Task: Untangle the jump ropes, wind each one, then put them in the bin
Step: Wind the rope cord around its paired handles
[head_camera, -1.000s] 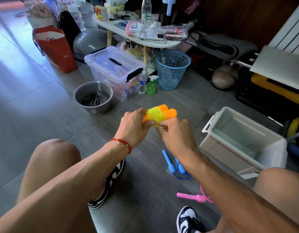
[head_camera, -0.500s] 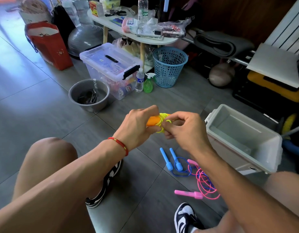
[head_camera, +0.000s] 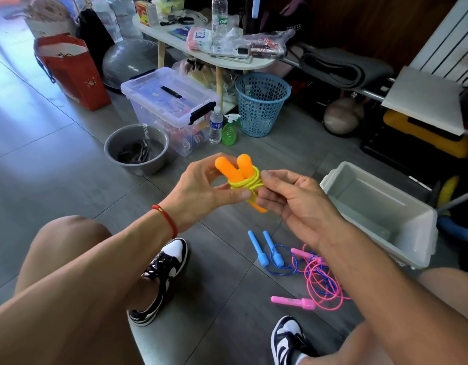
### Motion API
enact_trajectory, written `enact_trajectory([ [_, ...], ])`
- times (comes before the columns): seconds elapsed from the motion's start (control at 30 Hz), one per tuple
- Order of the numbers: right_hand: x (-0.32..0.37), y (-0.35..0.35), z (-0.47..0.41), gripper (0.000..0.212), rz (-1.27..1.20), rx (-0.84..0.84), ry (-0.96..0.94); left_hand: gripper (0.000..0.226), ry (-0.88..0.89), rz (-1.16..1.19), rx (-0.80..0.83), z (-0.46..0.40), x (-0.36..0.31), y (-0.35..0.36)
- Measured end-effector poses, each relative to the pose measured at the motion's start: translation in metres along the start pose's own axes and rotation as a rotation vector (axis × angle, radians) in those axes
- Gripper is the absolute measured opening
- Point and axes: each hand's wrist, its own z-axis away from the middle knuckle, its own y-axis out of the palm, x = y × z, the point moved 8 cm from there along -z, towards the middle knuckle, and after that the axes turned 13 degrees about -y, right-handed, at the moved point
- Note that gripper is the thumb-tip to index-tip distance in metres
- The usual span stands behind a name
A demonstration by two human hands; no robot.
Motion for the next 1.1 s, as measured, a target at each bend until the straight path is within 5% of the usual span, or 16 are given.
enact_trajectory([
  [0.23,-0.005,0.011,0.004,0.025,-0.135,0.078,0.039,0.047,-0.07,0.103,0.088,0.002,0.004,0.01],
  [0.43,0.02,0.01,-0.002,0.036,0.362,0.081,-0.34,0.036,-0.15,0.224,0.122,0.001,0.007,0.012],
  [0.7,0.036,0.012,0.005,0.01,0.828,0.12,-0.618,0.054,-0.235,0.329,0.019,-0.002,0.013,0.007],
  [0.93,0.038,0.015,0.005,0.007,0.669,0.149,-0.624,0.047,-0.255,0.323,0.071,0.001,0.011,0.009],
  [1.1,0.037,0.017,0.005,0.012,0.772,0.198,-0.658,0.048,-0.28,0.286,0.156,0.004,0.006,0.011],
])
